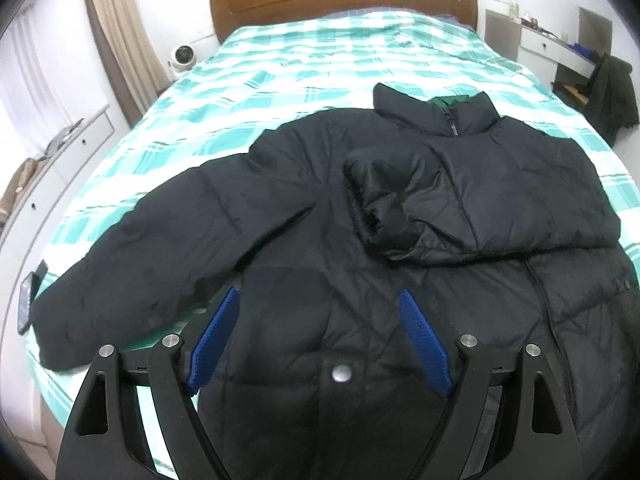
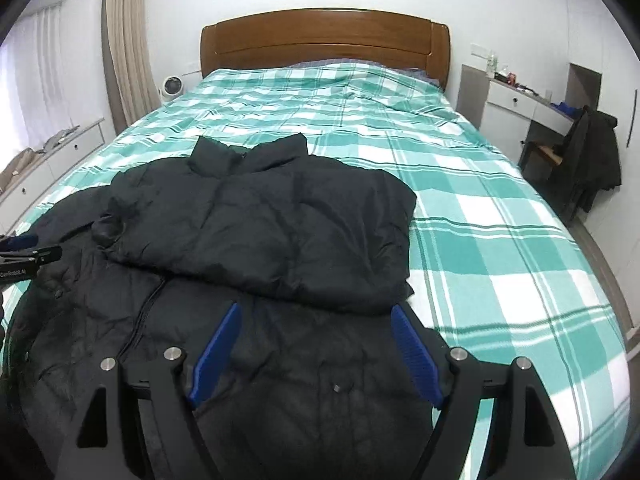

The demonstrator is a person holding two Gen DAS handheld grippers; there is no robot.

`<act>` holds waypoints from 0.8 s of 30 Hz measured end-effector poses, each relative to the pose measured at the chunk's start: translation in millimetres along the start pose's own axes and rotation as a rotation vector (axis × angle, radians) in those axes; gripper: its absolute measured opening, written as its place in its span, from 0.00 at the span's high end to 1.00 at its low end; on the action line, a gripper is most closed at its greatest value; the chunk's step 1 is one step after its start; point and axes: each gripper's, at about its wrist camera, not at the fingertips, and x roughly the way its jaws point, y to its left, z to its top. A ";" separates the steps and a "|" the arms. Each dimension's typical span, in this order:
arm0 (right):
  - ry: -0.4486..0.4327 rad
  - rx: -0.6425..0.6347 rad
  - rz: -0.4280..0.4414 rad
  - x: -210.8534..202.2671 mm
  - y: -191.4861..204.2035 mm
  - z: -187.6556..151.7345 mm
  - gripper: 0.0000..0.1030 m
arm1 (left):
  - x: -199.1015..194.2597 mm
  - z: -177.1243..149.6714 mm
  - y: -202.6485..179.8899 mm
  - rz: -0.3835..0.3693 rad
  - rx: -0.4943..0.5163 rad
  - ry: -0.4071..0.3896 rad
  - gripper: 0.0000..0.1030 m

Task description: Fold large clothes

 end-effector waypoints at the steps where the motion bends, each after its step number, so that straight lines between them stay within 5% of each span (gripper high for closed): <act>1: -0.001 -0.002 0.002 -3.5 3.0 -2.6 0.23 | -0.3 -0.5 0.8 0.002 -0.002 -0.001 0.19; 7: 0.010 -0.007 0.030 -10.2 25.4 -12.2 0.23 | -4.9 -12.3 17.8 0.001 -0.043 0.009 0.17; 12: 0.023 0.003 0.066 -15.0 37.0 -24.5 0.23 | 10.6 -36.5 58.6 -0.040 -0.164 0.092 0.15; 24: 0.046 0.006 0.055 -16.6 40.5 -37.7 0.23 | 20.3 -81.9 184.6 0.066 -0.436 0.125 0.14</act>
